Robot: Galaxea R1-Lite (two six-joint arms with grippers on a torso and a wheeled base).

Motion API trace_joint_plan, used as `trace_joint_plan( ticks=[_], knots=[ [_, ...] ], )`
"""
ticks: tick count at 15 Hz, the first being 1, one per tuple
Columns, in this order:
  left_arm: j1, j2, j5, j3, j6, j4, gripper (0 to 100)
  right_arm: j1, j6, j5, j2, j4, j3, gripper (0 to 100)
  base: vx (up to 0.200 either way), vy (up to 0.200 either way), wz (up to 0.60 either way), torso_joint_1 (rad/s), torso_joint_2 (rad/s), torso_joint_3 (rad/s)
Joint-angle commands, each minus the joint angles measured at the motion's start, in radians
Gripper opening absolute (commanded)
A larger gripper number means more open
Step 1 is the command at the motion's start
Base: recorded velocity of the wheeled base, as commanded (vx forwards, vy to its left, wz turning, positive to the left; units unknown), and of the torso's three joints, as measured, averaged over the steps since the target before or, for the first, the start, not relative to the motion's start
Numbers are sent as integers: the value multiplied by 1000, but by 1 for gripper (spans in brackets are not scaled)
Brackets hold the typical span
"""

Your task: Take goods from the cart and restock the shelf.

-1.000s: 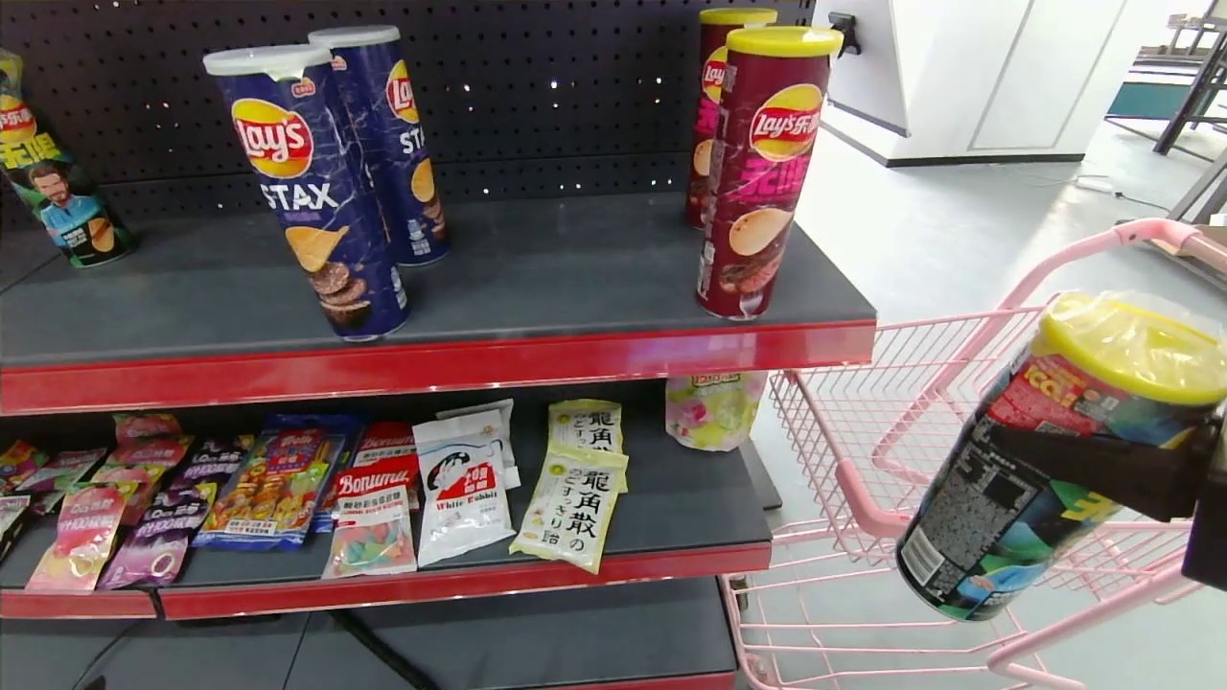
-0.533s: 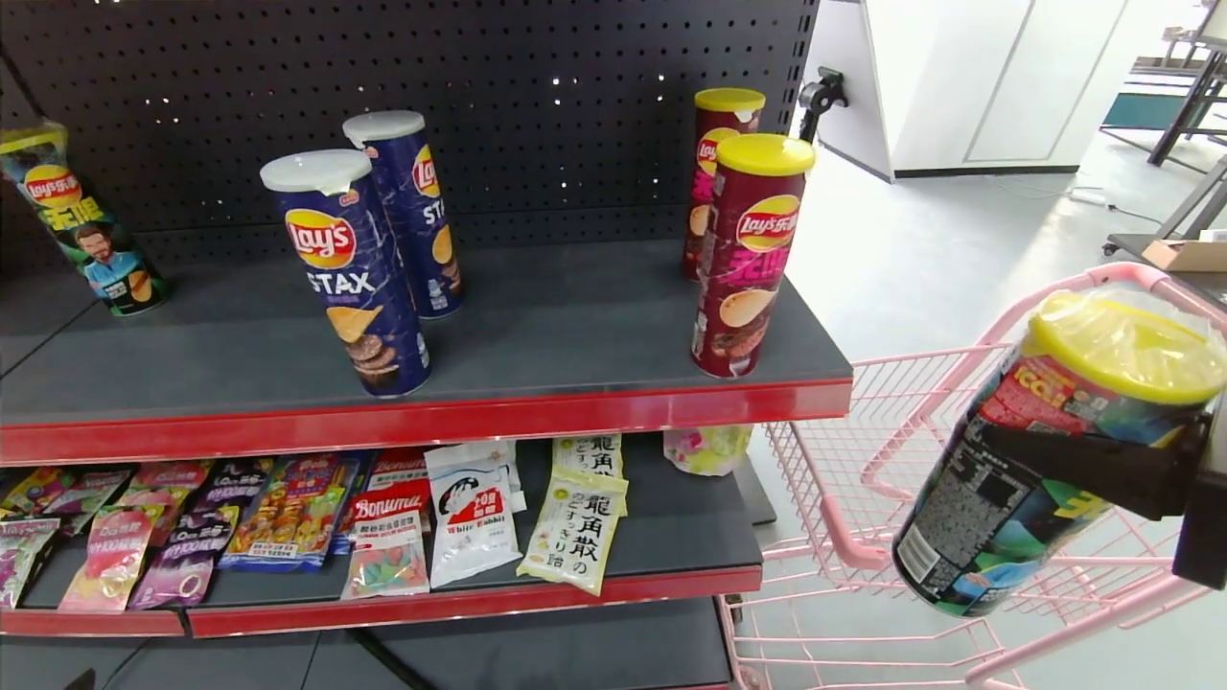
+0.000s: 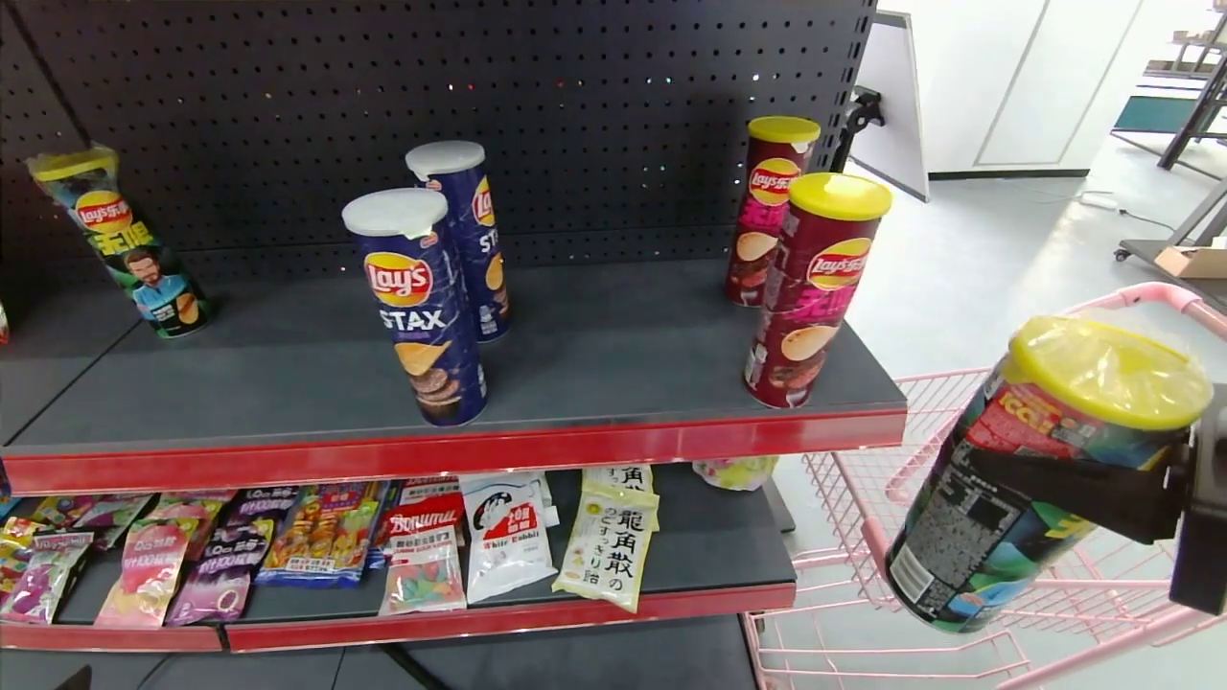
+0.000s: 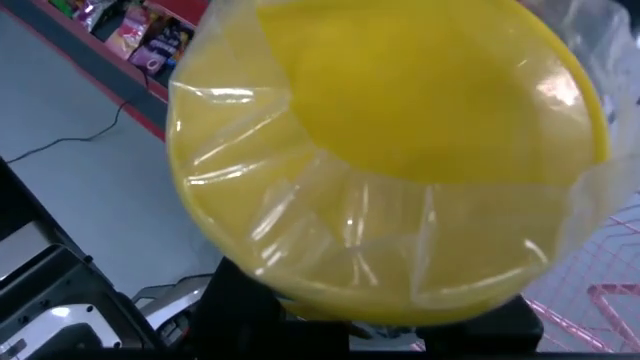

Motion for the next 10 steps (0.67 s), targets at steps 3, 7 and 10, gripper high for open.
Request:
trace_joint_plan(
  ticks=[3, 7, 10],
  knots=[
    [0, 0, 3, -5, 0, -1, 100, 6, 0, 18, -7, -1, -3, 0, 0, 200, 0, 6, -7, 6],
    [0, 2, 5, -5, 0, -1, 100, 28, -4, 53, 4, -3, 0, 0, 0, 200, 0, 2, 1, 0],
    [0, 2, 6, -3, 0, 1, 100, 20, -10, 47, 7, -81, 52, 0, 0, 200, 0, 4, -1, -2]
  ],
)
